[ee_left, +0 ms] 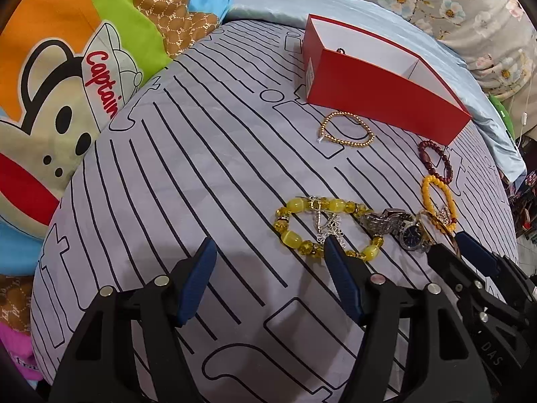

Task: Organize jewelry
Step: 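Close the right tool on the gold bangle while the left tool reaches the silver pendant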

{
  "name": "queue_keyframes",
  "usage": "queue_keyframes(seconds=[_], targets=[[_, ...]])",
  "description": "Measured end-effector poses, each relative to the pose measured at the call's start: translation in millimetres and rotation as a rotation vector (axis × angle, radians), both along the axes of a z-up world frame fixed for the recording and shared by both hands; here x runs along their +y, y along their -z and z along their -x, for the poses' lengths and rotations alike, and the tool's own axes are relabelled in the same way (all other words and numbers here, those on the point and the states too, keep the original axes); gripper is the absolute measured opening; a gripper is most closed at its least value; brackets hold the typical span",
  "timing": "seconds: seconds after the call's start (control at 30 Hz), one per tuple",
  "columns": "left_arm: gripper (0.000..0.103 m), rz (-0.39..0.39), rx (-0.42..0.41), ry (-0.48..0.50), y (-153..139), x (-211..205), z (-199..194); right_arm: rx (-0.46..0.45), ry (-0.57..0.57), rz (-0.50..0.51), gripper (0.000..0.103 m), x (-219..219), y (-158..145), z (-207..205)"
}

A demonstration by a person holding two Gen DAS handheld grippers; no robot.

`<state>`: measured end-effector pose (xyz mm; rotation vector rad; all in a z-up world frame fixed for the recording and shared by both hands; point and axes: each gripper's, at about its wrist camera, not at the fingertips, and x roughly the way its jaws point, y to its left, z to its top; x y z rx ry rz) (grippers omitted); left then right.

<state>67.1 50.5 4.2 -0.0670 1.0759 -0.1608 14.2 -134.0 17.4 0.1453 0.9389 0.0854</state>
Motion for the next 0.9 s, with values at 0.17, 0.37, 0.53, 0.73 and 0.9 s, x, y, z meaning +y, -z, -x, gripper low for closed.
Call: queue_keyframes(seconds=[0.17, 0.37, 0.53, 0.73, 0.9], targets=[[0.063, -0.001, 0.005, 0.007, 2, -3, 0, 0.014, 0.01, 0.0, 0.05, -9, 0, 12], [0.063, -0.004, 0.003, 0.02, 1, -9, 1, 0.044, 0.017, 0.002, 0.05, -16, 8, 26], [0.063, -0.006, 0.003, 0.028, 2, -13, 2, 0.061, 0.021, 0.017, 0.051, -16, 15, 29], [0.063, -0.009, 0.003, 0.029, 1, -14, 3, 0.055, 0.022, 0.063, 0.059, -7, 17, 20], [0.063, -0.009, 0.002, 0.021, 1, -11, 3, 0.038, 0.03, 0.109, 0.054, -3, 19, 18]])
